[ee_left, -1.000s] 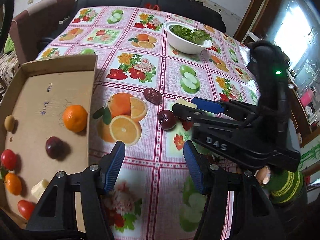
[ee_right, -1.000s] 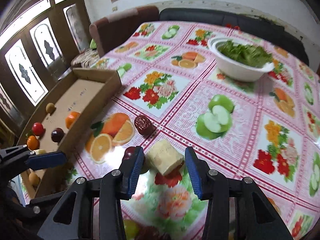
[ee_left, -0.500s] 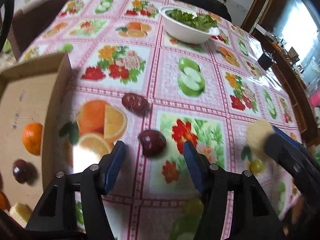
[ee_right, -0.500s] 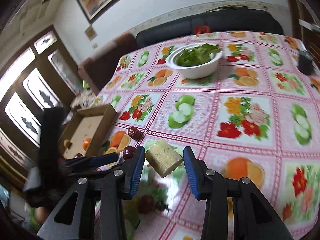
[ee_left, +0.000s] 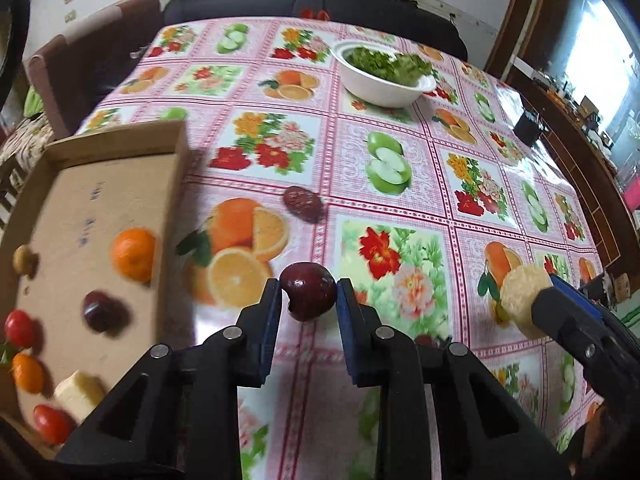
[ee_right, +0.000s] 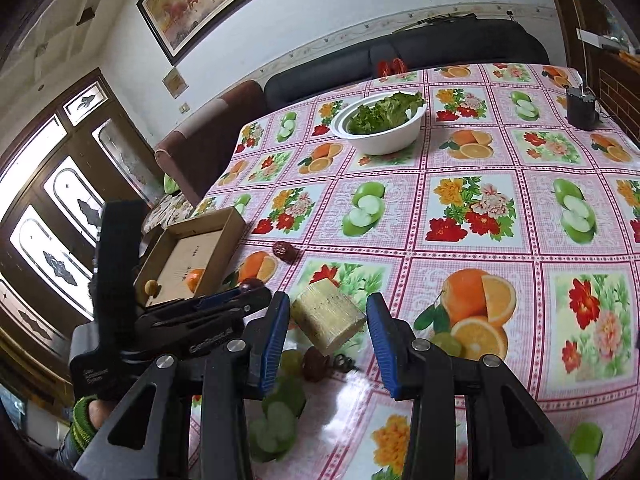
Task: Organize fruits
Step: 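Grasp the dark red plum with the left tool while the right tool grasps a cheese cube, then carry the plum and cheese cube into the tray and open both tools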
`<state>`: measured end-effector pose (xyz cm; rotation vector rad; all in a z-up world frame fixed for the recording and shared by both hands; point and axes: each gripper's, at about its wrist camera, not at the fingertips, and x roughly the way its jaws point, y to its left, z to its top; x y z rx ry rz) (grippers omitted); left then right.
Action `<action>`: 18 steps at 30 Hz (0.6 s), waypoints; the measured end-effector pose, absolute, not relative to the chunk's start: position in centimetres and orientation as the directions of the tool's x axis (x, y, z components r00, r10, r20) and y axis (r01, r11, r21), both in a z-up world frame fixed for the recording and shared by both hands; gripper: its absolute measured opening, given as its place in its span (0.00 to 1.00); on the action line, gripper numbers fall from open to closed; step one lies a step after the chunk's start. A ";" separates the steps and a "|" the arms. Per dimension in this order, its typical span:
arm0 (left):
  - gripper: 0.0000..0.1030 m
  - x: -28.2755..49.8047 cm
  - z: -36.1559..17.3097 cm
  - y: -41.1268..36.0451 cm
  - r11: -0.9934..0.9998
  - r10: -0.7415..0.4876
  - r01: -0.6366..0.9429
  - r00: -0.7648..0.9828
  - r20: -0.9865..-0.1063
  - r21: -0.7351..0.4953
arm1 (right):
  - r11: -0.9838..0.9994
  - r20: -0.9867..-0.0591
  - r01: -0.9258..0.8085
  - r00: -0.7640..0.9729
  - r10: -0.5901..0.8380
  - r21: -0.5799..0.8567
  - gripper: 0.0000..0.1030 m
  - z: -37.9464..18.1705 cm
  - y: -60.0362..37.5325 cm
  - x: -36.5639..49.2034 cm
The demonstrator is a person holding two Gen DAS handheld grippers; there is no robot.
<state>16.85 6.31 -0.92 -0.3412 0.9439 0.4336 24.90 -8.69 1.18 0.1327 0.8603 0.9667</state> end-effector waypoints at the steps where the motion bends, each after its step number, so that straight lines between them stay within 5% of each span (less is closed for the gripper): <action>1: 0.24 16.2 -0.7 6.4 0.860 0.215 -0.503 0.514 -0.830 -0.089 | 0.586 -0.579 -0.668 0.275 0.767 0.459 0.40 1.3 -8.7 24.6; 18: 0.24 8.9 3.2 9.5 0.806 0.334 -0.587 0.549 -0.766 -0.069 | 0.523 -0.561 -0.731 0.232 0.794 0.438 0.39 3.6 -4.8 19.1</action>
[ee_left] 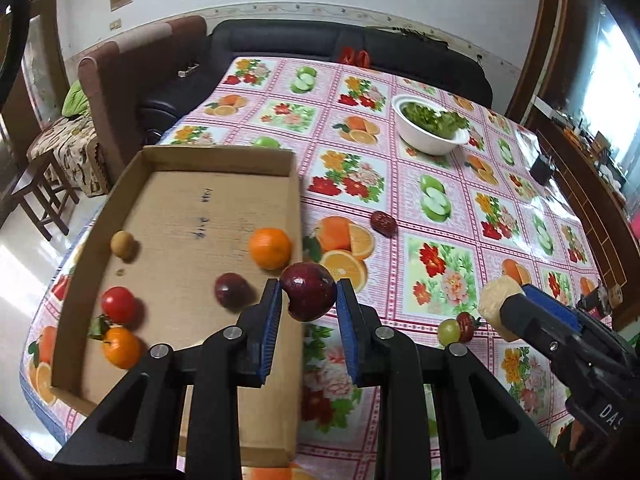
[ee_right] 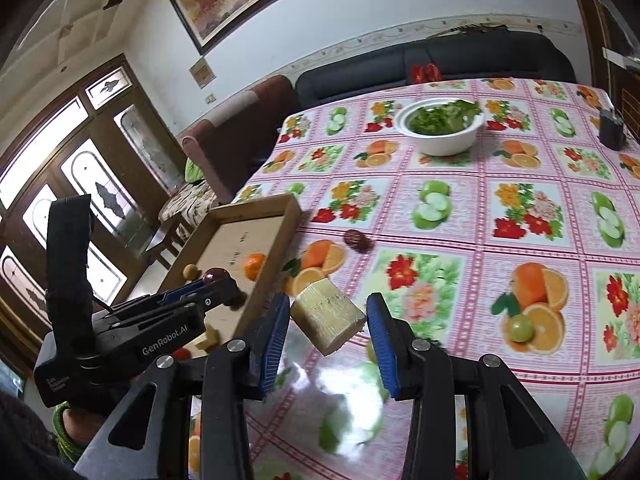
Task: Organize fruits
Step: 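Carry the plum and cheese cube into the tray and open both tools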
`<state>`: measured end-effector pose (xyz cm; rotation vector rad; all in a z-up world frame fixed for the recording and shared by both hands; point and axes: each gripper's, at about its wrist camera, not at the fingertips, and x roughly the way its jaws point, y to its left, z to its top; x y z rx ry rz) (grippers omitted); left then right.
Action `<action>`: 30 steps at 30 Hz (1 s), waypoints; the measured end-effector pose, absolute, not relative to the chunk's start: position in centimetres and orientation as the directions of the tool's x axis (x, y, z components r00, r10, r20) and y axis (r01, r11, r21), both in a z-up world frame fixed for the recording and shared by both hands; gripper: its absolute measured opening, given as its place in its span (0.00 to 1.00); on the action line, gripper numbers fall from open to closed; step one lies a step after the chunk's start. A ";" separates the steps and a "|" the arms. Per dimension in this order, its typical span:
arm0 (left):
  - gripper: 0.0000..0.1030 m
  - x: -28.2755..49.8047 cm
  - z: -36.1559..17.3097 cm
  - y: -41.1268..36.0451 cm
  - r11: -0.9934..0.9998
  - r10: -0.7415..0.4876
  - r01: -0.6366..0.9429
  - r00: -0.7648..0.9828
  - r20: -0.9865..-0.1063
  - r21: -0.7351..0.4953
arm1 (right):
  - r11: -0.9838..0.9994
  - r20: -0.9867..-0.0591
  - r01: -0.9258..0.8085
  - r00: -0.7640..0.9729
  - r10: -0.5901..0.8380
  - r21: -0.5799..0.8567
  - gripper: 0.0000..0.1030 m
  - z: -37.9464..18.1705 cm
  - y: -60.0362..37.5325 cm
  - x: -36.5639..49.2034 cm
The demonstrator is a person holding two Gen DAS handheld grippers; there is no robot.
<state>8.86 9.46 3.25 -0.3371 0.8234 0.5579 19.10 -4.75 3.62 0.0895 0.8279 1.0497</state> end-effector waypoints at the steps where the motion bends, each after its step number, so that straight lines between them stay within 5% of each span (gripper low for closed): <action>1: 0.24 8.6 3.3 9.6 0.805 0.336 -0.589 0.550 -0.765 -0.070 | 0.520 -0.562 -0.735 0.229 0.795 0.436 0.39 3.7 -4.5 18.9; 30: 0.24 4.9 4.2 16.2 0.733 0.415 -0.677 0.522 -0.745 -0.066 | 0.432 -0.569 -0.822 0.167 0.805 0.370 0.39 6.0 3.7 15.6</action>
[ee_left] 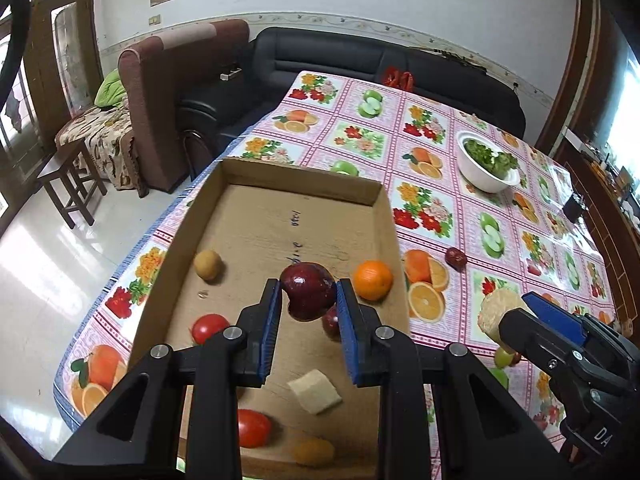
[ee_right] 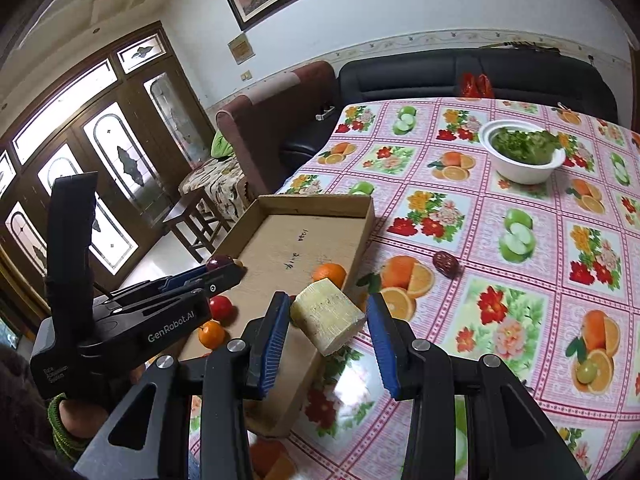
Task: Organize fruits
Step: 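Carry the plum and cheese cube into the tray and open both tools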
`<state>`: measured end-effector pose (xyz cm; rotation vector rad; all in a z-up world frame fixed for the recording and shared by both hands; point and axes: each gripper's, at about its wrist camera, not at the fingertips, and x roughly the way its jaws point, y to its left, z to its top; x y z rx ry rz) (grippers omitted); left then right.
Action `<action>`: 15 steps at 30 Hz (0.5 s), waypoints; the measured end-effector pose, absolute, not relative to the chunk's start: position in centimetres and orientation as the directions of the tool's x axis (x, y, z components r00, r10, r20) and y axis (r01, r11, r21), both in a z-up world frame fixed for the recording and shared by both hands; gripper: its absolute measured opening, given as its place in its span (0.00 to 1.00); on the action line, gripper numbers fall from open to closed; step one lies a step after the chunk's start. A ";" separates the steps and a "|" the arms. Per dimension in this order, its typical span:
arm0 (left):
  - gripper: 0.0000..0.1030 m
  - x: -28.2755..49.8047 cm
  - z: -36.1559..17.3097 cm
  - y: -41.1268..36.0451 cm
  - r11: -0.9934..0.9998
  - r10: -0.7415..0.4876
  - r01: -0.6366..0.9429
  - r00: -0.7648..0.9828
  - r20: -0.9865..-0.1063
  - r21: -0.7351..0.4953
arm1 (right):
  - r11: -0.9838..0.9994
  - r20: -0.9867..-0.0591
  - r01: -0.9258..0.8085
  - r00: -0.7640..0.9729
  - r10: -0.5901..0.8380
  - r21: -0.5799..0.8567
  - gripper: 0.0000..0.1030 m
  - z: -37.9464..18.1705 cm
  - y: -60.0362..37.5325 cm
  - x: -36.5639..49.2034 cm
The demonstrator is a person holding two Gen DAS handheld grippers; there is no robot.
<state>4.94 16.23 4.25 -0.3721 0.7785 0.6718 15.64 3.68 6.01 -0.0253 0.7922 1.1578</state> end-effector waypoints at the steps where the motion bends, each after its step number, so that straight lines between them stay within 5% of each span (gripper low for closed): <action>1: 0.24 4.9 4.2 16.5 0.731 0.418 -0.679 0.519 -0.745 -0.064 | 0.430 -0.570 -0.824 0.164 0.805 0.370 0.39 6.0 3.9 15.6; 15: 0.25 5.1 3.3 20.1 0.700 0.429 -0.712 0.479 -0.766 -0.053 | 0.402 -0.597 -0.845 0.127 0.792 0.353 0.39 5.4 8.5 15.9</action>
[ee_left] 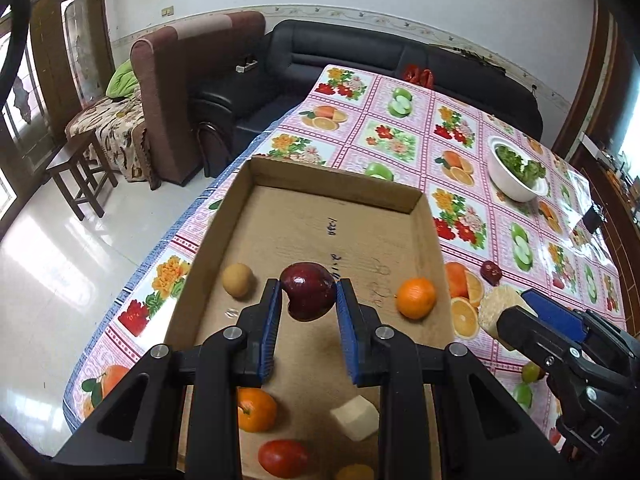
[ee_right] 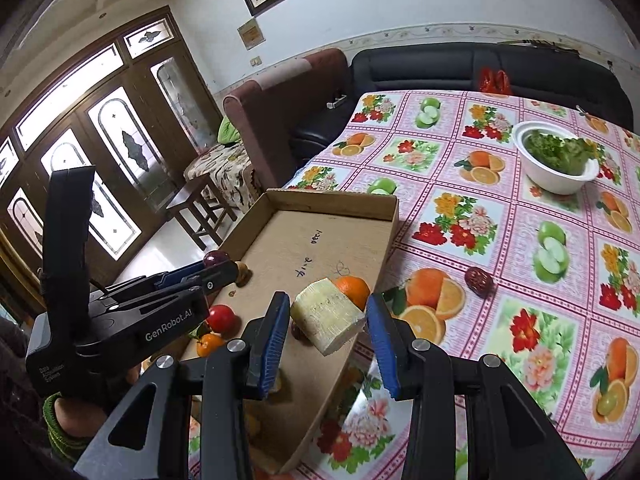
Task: Organize fruits
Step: 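Carry the plum and cheese cube into the tray and open both tools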
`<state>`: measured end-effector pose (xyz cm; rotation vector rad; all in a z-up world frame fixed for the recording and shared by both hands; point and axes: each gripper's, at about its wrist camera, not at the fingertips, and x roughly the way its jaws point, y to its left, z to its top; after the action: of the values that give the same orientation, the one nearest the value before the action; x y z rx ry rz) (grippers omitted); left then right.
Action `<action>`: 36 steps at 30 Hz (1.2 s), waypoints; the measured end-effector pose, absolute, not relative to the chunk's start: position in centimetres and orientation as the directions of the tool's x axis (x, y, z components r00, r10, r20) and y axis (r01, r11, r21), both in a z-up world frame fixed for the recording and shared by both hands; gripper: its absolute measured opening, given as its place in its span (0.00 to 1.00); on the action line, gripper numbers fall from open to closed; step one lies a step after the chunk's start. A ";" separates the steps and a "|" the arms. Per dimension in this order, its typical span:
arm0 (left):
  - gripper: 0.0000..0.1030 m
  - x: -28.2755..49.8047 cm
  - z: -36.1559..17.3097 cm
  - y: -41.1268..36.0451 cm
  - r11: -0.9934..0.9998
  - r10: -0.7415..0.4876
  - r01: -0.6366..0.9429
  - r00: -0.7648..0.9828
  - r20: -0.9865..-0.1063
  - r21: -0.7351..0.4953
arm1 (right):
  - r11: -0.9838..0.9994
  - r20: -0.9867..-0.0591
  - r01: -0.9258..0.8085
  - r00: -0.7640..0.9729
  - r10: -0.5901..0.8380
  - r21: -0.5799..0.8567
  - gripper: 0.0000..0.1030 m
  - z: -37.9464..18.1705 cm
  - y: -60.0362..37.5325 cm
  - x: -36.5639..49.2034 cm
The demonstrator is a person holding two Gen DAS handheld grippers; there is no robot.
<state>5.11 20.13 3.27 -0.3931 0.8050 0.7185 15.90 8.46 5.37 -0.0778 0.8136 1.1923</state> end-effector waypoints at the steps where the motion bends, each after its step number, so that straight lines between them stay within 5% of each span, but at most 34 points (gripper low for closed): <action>1: 0.25 5.1 3.2 20.4 0.697 0.432 -0.715 0.475 -0.767 -0.051 | 0.402 -0.600 -0.845 0.126 0.790 0.352 0.39 5.3 8.8 16.0; 36: 0.25 9.3 0.6 28.2 0.653 0.403 -0.756 0.388 -0.829 -0.036 | 0.424 -0.671 -0.796 0.030 0.741 0.433 0.39 2.4 19.4 21.6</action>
<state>9.29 28.20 0.56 -0.4499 0.9003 0.7693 21.65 19.37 2.42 -0.0679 0.9840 1.1859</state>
